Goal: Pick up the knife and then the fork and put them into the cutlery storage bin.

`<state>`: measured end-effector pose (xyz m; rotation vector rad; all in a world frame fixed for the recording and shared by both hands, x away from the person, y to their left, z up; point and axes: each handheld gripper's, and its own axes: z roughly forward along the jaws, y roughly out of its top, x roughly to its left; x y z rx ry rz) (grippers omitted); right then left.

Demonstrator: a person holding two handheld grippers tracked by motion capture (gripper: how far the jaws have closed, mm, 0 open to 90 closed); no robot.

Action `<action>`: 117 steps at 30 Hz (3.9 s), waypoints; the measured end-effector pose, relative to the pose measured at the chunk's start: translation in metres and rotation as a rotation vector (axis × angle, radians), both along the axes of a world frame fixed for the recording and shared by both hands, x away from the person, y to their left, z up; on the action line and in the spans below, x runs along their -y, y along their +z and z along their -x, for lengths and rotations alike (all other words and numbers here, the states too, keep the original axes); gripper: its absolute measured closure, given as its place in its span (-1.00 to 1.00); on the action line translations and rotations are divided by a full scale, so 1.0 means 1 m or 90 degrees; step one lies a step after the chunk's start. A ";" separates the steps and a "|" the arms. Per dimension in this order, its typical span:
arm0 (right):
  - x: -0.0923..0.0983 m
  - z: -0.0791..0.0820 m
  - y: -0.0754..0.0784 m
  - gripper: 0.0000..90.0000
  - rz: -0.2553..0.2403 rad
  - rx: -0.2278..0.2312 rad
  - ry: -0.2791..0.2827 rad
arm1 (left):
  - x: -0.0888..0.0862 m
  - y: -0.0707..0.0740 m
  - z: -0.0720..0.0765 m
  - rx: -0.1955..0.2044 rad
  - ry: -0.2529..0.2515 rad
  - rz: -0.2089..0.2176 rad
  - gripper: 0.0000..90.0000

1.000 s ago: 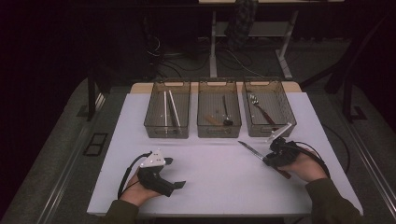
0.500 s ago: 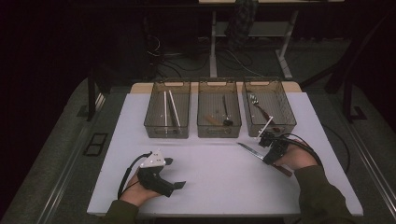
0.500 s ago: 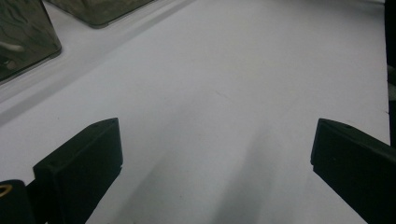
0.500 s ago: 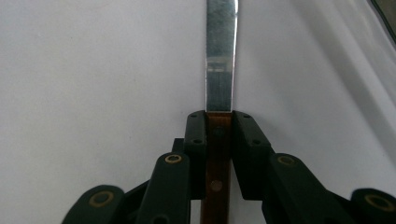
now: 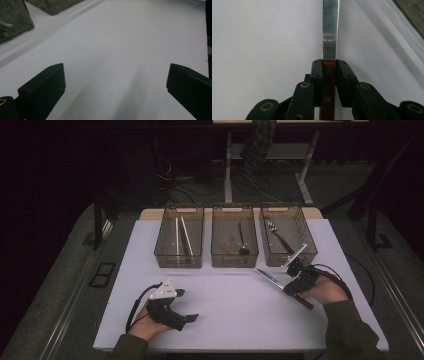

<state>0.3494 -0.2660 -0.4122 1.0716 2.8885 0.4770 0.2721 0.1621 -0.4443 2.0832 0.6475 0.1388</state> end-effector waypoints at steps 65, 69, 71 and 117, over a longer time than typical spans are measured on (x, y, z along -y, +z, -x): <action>0.066 -0.014 0.059 0.71 -0.350 0.343 -0.253 | 0.000 -0.001 0.000 -0.004 0.003 0.002 -0.97; 0.063 -0.021 0.065 0.70 -0.350 0.349 -0.265 | 0.000 0.000 0.000 -0.003 0.002 0.002 -0.97; 0.061 -0.026 0.068 0.70 -0.348 0.355 -0.271 | 0.000 -0.001 0.000 -0.003 0.002 0.003 -0.97; 0.015 -0.104 0.016 0.68 -0.149 0.227 -0.338 | 0.003 0.000 0.000 -0.001 -0.006 0.011 -0.97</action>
